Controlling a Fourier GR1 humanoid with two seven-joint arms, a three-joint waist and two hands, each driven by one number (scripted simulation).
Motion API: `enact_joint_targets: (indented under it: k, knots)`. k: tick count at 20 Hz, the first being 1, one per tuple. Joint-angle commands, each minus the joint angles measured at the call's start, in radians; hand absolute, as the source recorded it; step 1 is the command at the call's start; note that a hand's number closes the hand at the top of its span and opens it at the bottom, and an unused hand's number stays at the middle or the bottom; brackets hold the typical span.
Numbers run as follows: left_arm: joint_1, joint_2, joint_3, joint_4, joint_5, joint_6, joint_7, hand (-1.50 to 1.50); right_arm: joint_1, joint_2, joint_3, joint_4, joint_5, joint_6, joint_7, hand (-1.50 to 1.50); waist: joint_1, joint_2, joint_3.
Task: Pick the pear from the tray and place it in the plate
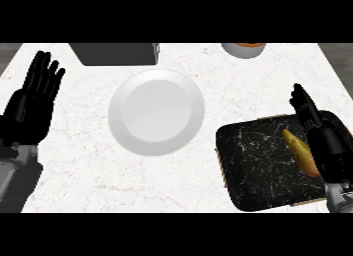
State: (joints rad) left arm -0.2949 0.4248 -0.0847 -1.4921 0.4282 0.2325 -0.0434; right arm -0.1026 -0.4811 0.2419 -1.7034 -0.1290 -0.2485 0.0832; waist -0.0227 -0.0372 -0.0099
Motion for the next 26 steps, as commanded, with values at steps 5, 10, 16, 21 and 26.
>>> enact_joint_targets:
  k: [5, 10, 16, 21, 26]
  knots:
    - [0.168, 0.006, -0.105, 0.066, -0.141, -0.044, -0.072, 0.0, -0.099, 0.053, 0.035, 0.039, -0.086, 0.132, 0.028, 1.5, 0.045, 0.042, 0.01]
    - [0.234, 0.024, -0.11, 0.086, -0.124, -0.081, -0.047, 0.0, -0.023, 0.095, 0.006, 0.112, 0.231, -0.188, -0.213, -1.5, 0.035, 0.04, 0.012]
    - [0.256, 0.005, -0.084, 0.183, -0.156, -0.142, -0.166, 0.0, 0.144, 0.132, 0.027, 0.148, 0.27, -0.193, -0.554, -1.5, 0.018, 0.037, 0.01]
    - [0.232, -0.012, -0.058, 0.14, -0.166, -0.101, -0.091, 0.0, 0.279, 0.082, -0.023, 0.009, 0.368, -0.298, -0.494, -1.5, 0.01, 0.035, 0.009]
    - [0.25, -0.056, -0.086, 0.138, -0.2, -0.09, -0.108, 0.0, 0.322, -0.049, -0.094, -0.046, 0.451, -0.254, -0.308, -1.5, 0.014, 0.036, 0.008]
